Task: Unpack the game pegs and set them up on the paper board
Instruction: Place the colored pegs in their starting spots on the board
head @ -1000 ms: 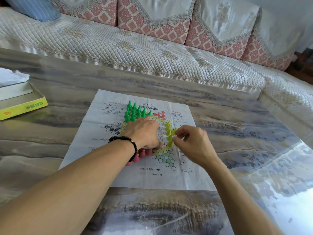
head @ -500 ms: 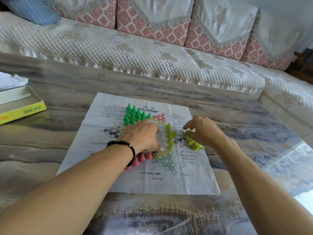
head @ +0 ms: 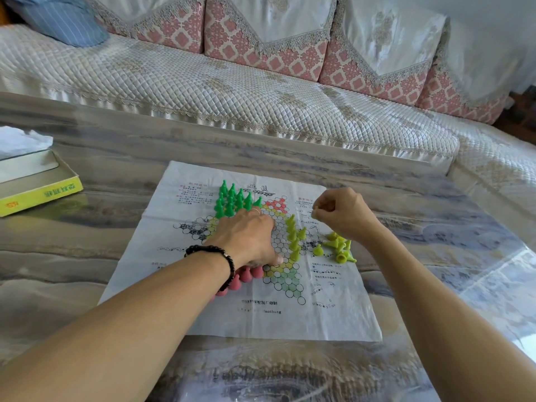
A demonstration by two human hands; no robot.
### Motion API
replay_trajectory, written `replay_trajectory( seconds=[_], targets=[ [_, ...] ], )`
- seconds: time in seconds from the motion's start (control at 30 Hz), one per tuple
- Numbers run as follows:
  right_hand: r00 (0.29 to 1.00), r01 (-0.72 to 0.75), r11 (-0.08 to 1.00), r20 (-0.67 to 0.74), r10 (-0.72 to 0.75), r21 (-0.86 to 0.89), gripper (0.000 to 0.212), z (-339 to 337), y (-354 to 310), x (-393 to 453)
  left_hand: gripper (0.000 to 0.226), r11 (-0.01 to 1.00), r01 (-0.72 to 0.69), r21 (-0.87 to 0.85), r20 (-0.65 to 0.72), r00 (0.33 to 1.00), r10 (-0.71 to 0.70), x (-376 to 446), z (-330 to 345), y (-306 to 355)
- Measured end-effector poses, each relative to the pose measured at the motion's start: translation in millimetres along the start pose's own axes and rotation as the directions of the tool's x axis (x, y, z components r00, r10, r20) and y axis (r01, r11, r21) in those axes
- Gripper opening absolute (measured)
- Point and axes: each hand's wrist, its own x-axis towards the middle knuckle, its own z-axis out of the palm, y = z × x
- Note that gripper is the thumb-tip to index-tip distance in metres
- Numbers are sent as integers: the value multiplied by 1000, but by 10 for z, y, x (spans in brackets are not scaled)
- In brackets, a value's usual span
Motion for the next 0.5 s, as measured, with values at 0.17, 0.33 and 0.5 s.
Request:
replay_trajectory(
  seconds=[0.17, 0.33, 0.5],
  targets=[
    [985, 60, 996, 166, -49, -62, 10, 49, -72, 59, 60, 1000, 4, 17, 10, 1000, -4, 7, 11, 1],
    [970, 116, 986, 228, -86, -123, 15, 93, -109, 71, 61, 1000, 2, 11, 16, 1000, -3, 3, 10, -5],
    [967, 120, 986, 240, -89, -120, 18, 109, -122, 76, 62, 1000, 2, 7, 15, 1000, -2, 7, 27, -17]
  ],
)
